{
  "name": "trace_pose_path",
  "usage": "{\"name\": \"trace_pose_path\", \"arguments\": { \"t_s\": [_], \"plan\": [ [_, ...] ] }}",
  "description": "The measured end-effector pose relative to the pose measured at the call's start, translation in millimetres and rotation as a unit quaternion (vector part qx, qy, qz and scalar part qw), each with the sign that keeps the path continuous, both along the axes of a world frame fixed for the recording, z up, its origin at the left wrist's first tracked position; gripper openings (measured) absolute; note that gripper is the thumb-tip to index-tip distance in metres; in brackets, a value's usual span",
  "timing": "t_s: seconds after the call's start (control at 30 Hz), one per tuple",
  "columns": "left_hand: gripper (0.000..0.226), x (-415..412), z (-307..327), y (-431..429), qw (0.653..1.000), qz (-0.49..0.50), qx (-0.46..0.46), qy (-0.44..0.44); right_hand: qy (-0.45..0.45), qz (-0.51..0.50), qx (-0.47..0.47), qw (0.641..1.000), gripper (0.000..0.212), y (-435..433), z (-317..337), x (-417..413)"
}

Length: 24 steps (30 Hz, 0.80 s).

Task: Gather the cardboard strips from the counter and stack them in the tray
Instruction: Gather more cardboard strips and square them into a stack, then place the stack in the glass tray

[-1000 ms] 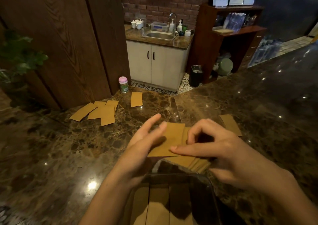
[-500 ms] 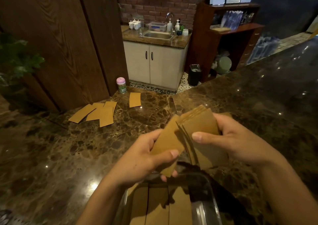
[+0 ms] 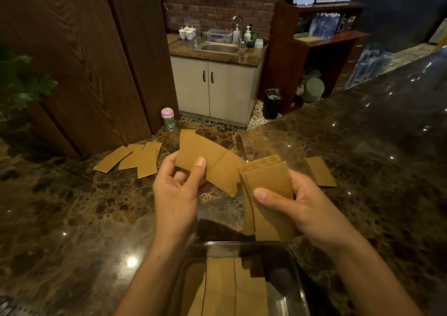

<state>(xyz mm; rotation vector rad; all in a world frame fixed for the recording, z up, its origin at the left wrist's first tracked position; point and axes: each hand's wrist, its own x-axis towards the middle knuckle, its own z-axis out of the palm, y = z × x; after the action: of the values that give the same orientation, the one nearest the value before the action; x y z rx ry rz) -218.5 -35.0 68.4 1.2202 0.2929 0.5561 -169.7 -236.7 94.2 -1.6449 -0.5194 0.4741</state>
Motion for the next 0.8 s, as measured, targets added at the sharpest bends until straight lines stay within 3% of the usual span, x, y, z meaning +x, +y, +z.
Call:
{"name": "trace_pose_path", "arguments": {
  "t_s": [0.2, 0.33, 0.43, 0.53, 0.6, 0.7, 0.8],
  "plan": [
    [0.03, -4.1, 1.8, -5.6, 0.985, -0.091, 0.145, -0.003, 0.021, -0.046, 0.092, 0.994, 0.034, 0.1, 7.7, 9.6],
    [0.032, -1.4, 7.0, -18.0, 0.985, -0.14, 0.096, -0.007, 0.081, -0.046, 0.142, 0.986, 0.041, 19.8, -2.6, 1.2],
    [0.043, -2.1, 5.6, -27.6, 0.99, -0.136, 0.015, 0.045, 0.012, -0.054, 0.103, 0.993, 0.045, 41.4, -19.7, -14.7],
    [0.06, -13.2, -0.5, -33.9, 0.958, -0.211, -0.165, 0.1, -0.091, -0.062, 0.026, 0.994, 0.062, 53.5, -34.5, -26.4],
    [0.064, -22.8, -13.1, -30.6, 0.936, -0.263, -0.21, 0.107, -0.146, -0.079, -0.06, 0.984, 0.08, 53.5, -42.8, -32.4],
    [0.049, -44.7, -28.3, -26.7, 0.946, -0.272, -0.146, 0.093, -0.137, -0.074, -0.077, 0.985, 0.078, 46.5, -50.5, -53.1],
    [0.044, -58.8, -56.2, -20.7, 0.969, -0.193, -0.082, 0.127, -0.11, 0.036, -0.094, 0.989, 0.068, 28.6, -64.1, -75.7]
  ]
}}
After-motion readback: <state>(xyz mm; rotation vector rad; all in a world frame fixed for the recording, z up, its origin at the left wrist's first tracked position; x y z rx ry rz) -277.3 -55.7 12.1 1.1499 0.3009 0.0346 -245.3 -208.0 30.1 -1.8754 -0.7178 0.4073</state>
